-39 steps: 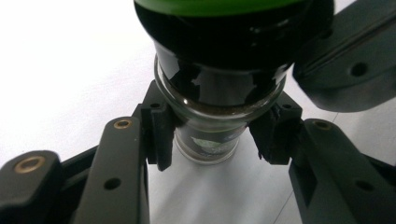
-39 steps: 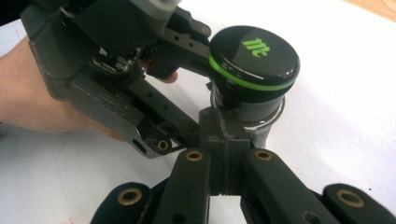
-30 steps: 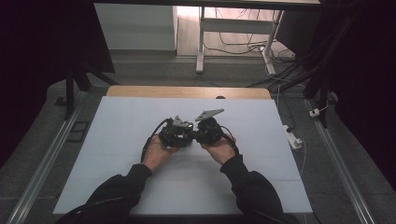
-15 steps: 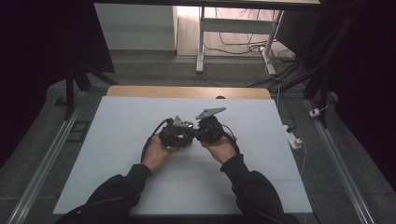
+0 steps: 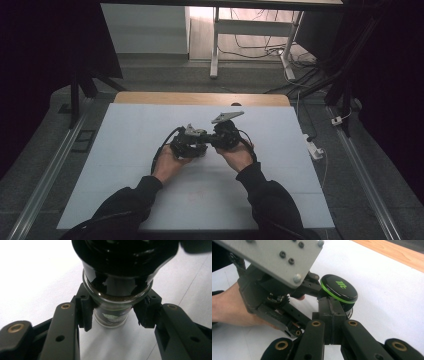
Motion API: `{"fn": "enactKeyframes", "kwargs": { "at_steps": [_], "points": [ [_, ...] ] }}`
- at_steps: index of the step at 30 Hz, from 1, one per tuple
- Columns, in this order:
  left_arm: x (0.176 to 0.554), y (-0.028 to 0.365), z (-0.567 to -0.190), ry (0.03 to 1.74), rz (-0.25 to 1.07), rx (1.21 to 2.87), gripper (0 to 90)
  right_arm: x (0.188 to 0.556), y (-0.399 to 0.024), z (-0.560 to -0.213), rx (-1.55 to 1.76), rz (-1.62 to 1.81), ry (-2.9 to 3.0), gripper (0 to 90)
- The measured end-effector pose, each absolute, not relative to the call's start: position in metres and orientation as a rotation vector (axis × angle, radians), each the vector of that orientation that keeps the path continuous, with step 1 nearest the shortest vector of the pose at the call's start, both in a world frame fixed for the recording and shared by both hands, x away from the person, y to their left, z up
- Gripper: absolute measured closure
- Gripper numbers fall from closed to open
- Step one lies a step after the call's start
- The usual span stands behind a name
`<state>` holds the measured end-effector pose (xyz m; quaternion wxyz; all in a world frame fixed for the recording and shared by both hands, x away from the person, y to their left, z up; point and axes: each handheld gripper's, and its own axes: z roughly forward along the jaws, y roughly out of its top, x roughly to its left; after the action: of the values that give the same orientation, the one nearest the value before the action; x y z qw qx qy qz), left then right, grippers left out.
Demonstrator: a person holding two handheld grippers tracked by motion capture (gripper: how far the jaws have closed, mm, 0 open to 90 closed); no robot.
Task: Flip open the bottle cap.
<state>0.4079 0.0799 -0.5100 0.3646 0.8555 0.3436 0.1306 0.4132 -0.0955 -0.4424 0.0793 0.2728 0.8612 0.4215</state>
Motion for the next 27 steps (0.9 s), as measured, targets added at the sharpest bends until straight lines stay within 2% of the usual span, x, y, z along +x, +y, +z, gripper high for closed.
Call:
{"fn": "enactKeyframes", "kwargs": {
  "at_steps": [27],
  "points": [
    [0.408,0.080,-0.511,0.875,0.339,2.199,53.3,0.439,-0.104,-0.441,0.948,1.302,2.501,89.8]
  ]
}}
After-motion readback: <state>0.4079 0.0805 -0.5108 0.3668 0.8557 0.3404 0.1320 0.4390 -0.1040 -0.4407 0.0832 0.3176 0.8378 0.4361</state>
